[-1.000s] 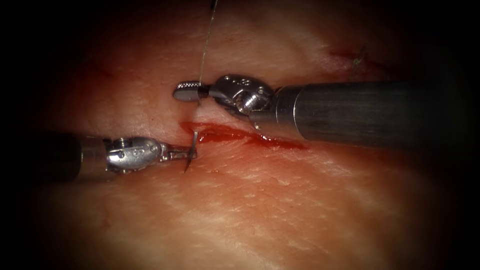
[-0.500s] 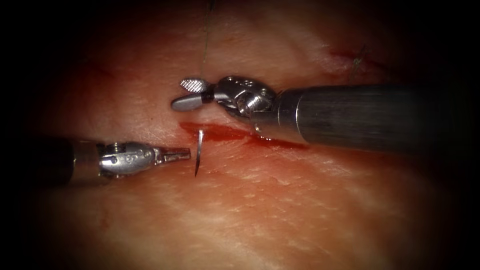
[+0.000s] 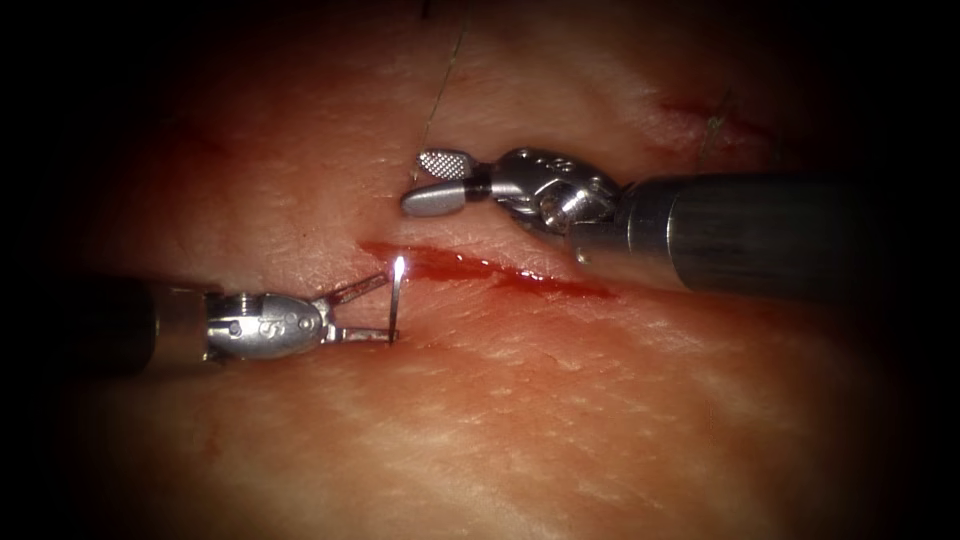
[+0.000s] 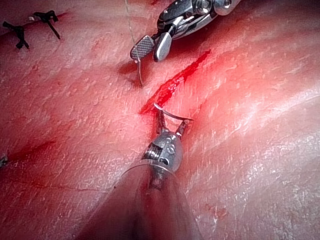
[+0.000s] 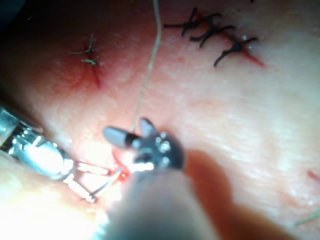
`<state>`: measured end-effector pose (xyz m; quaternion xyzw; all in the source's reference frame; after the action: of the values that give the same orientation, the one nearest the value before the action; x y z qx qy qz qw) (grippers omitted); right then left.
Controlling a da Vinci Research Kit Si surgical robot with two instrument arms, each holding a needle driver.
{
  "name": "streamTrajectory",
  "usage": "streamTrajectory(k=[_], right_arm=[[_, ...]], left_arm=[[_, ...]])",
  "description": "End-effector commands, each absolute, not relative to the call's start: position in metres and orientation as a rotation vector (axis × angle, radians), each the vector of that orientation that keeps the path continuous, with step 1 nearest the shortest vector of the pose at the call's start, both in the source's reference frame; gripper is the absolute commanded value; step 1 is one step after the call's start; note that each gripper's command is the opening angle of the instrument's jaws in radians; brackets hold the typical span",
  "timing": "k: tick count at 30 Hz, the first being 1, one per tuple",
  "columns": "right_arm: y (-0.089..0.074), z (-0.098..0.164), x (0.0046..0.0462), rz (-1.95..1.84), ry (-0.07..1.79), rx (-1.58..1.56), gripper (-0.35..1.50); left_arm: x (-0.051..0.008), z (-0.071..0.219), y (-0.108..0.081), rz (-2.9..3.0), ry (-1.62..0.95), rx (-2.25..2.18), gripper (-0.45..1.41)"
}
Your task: Wound Closure
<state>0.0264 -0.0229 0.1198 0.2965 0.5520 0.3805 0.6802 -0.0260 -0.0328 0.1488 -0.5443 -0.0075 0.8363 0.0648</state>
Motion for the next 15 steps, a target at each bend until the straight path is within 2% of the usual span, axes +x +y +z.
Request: streamTrajectory(k=[1,5,15], right_arm=[[-0.0231,0.1202,0.0267,0.848,1.239,0.669,1.26],[-0.0233,0.12,0.0262,0.844,1.239,0.673,1.23],[-0.024,0.1204,0.0262,0.838,1.24,0.668,1.21]], left_arm=[[-0.0264,0.149,-0.0332,2.531,-0.014,-1.653,0.56],[-0.0262,0.1482,-0.0326,2.533,0.008,-1.681,0.46],[-0.0271,0.1484,-0.0318,2.546,0.04,-1.679,0.34]])
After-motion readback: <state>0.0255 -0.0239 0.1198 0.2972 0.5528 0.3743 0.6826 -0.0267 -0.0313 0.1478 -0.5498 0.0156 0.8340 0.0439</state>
